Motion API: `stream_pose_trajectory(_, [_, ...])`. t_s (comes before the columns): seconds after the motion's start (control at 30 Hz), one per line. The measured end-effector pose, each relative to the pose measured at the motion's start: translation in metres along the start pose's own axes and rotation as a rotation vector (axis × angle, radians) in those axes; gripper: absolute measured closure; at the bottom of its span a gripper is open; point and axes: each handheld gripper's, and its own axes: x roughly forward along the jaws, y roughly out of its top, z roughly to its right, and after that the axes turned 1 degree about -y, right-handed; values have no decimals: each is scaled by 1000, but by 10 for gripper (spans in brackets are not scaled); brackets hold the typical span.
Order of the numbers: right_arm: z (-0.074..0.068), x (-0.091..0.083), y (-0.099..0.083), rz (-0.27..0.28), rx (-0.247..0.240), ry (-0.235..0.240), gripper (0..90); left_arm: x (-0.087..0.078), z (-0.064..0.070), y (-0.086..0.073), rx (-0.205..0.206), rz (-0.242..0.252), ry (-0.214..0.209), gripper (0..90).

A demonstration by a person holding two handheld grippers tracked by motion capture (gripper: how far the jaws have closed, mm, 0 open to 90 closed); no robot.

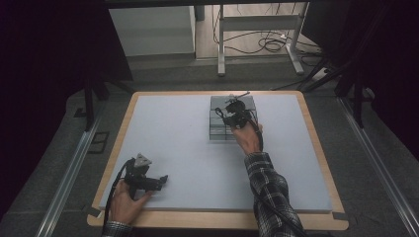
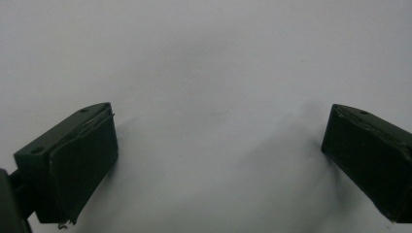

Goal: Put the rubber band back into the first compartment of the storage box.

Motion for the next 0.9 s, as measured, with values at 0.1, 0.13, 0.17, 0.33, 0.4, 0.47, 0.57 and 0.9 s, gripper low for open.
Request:
stream_pose_trajectory(0.1, [-2,6,1,-6,2,-5,858,0,0,0,3,-2,0,0])
stream_pose_trajectory(0.13, [-2,8,2,-5,6,-8,858,0,0,0,2,-2,0,0])
stream_pose_trajectory(0.17, [-2,10,2,-2,12,-4,858,0,0,0,-1,-1,1,0])
stream_pose_trajectory(0.33, [-2,20,5,-9,13,-9,857,0,0,0,-1,1,-1,0])
stream_pose_trajectory(0.4, [-2,24,5,-11,24,-13,857,0,0,0,-1,1,-1,0])
stream_pose_trajectory(0.47, [-2,28,4,-16,20,-15,856,0,0,0,0,0,0,0])
stream_pose_trajectory(0.57, [-2,32,4,-17,22,-20,849,0,0,0,-1,0,0,0])
stream_pose_trajectory(0.9, [-3,29,8,-2,15,-22,748,0,0,0,-2,0,1,0])
